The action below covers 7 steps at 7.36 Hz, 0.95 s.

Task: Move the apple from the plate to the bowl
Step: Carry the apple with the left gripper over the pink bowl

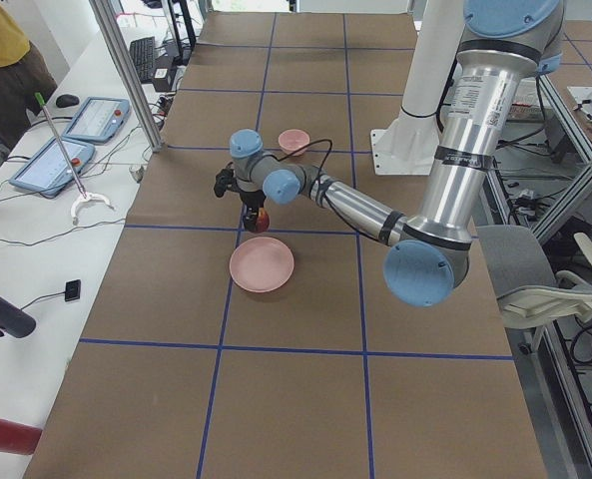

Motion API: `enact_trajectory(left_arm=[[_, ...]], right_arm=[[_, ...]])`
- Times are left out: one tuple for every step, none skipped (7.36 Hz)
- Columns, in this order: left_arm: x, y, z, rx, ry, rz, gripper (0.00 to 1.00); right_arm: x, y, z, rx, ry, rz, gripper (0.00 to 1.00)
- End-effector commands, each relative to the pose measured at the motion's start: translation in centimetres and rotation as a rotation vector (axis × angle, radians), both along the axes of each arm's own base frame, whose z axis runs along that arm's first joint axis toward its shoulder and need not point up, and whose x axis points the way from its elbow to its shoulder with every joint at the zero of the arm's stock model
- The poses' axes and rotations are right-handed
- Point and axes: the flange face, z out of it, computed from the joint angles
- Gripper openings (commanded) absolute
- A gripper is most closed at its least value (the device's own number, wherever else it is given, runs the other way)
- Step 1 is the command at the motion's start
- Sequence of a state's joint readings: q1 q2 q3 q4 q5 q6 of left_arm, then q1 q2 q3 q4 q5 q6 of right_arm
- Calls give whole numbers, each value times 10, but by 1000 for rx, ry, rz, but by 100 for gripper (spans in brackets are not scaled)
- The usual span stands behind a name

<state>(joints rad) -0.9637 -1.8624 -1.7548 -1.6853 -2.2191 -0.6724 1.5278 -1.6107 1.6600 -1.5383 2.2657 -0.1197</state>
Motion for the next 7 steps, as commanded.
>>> enact_trajectory(left_arm=[[92, 19, -122, -113, -7, -56, 35], [136, 40, -171, -147, -10, -71, 35], [161, 56, -210, -183, 23, -87, 35], [187, 72, -246, -193, 56, -72, 35], [220, 67, -281, -204, 55, -103, 35], [258, 65, -298, -209, 24, -134, 36], [272, 72, -290, -185, 13, -136, 36]], right_arm=[[-1, 0, 1, -2, 0, -1, 100], [-1, 0, 1, -2, 0, -1, 100], [-1, 0, 6, -11, -1, 0, 100], [-1, 0, 7, -12, -3, -1, 100], [-1, 0, 7, -12, -4, -1, 100], [-1, 1, 8, -14, -4, -1, 100], [-2, 1, 9, -15, -2, -2, 100]])
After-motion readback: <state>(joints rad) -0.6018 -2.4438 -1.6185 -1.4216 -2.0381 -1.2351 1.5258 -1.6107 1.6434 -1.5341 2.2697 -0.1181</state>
